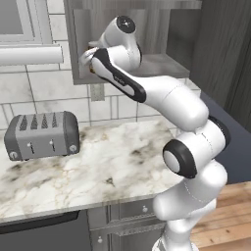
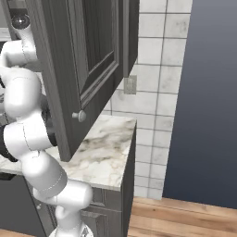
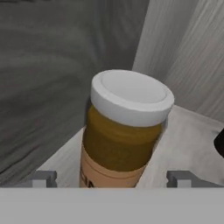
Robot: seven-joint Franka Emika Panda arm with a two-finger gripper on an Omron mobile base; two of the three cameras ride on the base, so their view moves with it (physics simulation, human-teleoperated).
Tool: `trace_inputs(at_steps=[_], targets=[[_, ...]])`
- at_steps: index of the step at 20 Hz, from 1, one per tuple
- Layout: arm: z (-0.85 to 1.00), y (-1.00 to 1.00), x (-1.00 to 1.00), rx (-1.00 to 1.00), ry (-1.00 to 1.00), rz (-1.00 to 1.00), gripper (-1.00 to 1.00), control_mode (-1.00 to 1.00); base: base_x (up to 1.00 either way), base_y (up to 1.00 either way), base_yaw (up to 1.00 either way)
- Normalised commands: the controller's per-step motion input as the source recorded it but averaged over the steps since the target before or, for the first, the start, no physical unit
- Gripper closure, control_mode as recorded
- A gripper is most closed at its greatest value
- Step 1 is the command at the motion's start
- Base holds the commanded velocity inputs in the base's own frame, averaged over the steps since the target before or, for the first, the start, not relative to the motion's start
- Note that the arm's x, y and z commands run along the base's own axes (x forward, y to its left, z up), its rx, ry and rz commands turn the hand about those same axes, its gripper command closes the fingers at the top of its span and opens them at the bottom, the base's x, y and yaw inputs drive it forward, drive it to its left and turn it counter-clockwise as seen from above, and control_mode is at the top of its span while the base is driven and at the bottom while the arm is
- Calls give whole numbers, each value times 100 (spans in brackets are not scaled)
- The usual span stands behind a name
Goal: Take the cinnamon bottle from the cabinet and place it on the dining table, next to the plate with the cupcake. Then take the chocolate from the dining counter and place it on the cupcake plate.
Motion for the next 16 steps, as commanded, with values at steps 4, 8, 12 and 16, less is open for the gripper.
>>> trace_inputs(at_steps=[4, 8, 12, 16], targets=[[0, 21, 32, 0, 0, 0, -100, -100, 0, 0, 0], [0, 15, 34, 0, 0, 0, -100, -100, 0, 0, 0], [-1, 0, 23, 1, 0, 0, -100, -100, 0, 0, 0], [-13, 0, 15, 1, 0, 0, 100, -100, 0, 0, 0]])
